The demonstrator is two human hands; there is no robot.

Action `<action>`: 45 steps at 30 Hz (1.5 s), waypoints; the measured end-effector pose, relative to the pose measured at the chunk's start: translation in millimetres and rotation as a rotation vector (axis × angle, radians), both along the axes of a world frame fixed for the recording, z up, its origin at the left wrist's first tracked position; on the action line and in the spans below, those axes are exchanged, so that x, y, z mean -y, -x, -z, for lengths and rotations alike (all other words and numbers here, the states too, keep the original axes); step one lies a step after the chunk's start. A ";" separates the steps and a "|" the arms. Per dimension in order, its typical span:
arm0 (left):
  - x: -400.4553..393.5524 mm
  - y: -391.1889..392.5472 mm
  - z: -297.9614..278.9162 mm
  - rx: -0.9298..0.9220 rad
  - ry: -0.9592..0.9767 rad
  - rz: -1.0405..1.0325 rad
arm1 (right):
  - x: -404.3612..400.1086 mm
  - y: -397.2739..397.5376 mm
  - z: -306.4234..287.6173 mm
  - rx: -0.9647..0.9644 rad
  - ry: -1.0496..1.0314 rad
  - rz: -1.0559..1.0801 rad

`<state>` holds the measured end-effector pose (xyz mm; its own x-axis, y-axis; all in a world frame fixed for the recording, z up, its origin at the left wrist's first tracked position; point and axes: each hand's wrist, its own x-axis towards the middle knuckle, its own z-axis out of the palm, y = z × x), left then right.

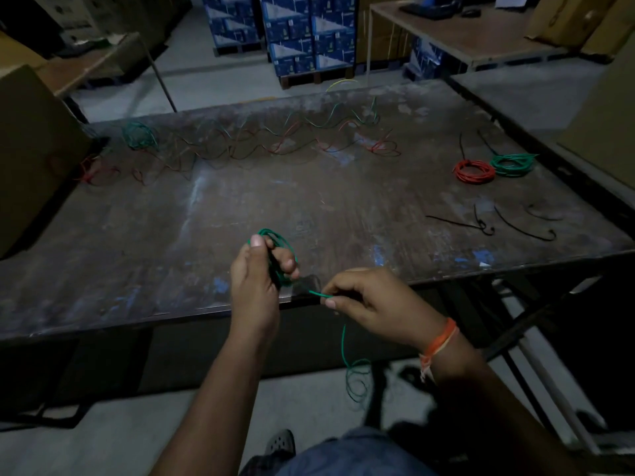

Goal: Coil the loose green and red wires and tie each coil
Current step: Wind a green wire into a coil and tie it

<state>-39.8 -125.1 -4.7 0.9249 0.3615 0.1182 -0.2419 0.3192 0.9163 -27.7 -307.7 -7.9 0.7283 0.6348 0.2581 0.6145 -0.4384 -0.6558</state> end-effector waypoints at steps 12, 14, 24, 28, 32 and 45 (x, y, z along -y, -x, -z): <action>-0.5 13.9 6.7 0.055 -0.694 0.083 | -5.3 7.6 -29.6 0.049 -0.230 0.098; -3.7 12.1 8.0 0.046 -0.716 0.084 | -6.0 6.3 -29.6 0.077 -0.267 0.121; -2.9 21.3 1.8 -0.011 -0.460 0.411 | -4.6 2.7 -24.2 0.154 -0.324 0.180; -0.1 24.1 -3.3 -0.031 -0.299 0.514 | -7.6 2.5 -22.0 0.110 -0.418 0.257; 2.0 26.7 -5.6 -0.048 -0.031 0.564 | -8.0 1.6 -13.3 0.019 -0.472 0.272; -8.2 32.3 -9.3 -0.128 0.478 0.762 | -53.1 18.7 -3.9 -0.077 -0.463 0.391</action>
<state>-72.1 -116.9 4.6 0.9293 -0.3693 -0.0073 0.2850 0.7041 0.6504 -46.4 -254.6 -4.0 0.9123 0.1509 0.3806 0.4087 -0.2804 -0.8685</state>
